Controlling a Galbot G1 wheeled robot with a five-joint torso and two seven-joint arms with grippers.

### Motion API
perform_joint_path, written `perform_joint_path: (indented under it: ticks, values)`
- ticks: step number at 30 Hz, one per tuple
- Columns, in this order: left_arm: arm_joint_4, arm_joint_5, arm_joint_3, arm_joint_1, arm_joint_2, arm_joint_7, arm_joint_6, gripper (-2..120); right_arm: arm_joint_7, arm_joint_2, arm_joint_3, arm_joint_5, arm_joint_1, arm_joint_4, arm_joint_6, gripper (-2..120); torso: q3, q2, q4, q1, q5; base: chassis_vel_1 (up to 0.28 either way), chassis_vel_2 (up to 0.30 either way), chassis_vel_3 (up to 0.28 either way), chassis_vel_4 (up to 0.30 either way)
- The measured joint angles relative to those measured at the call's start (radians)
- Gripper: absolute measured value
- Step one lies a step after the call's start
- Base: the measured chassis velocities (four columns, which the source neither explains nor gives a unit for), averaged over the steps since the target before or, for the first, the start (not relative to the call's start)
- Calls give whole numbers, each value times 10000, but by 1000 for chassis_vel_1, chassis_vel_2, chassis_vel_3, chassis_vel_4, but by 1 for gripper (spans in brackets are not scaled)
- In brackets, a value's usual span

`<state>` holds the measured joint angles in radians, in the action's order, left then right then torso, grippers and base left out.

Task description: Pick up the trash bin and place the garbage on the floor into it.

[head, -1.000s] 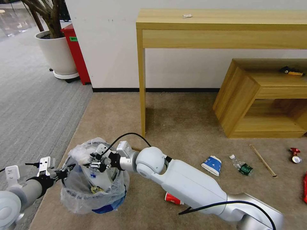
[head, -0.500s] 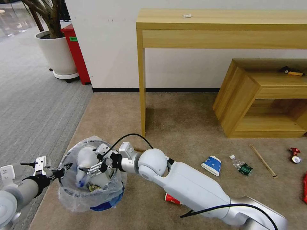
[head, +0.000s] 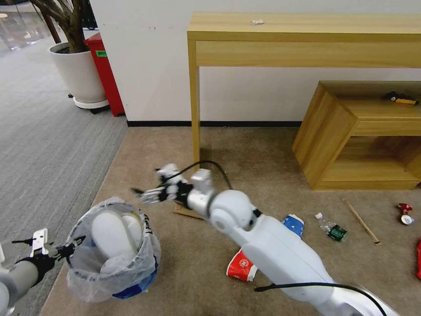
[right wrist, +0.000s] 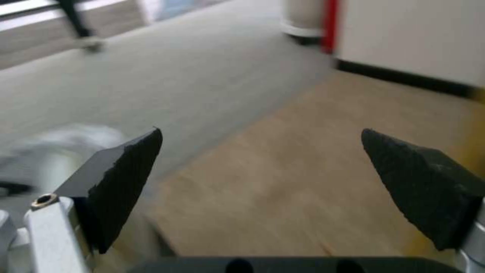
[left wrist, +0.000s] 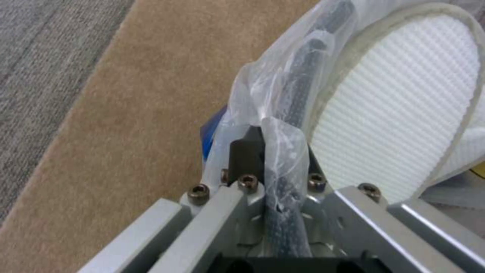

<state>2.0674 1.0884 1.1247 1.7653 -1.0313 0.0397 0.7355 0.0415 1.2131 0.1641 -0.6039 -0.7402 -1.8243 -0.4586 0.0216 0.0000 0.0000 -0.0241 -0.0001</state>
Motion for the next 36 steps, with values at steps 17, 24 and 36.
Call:
perform_joint_path:
  ticks: [17,24,36]
  values:
    - [130,-465,106,119,-304,-521,0,0,-3816,-1447,-3622,-2604,-5564,1,-1023,100,-2,2,-2,1,-3,0,0,0,0]
    - [293,-473,55,146,-324,-489,-1,0,-6794,-553,-3379,-5274,-5021,394,-2133,100,-1,2,1,1,-2,0,0,0,0]
    - [321,-689,47,250,-457,-534,-2,0,-6724,281,-2946,-5192,-4480,2279,-1931,92,0,2,0,0,-3,0,0,0,0]
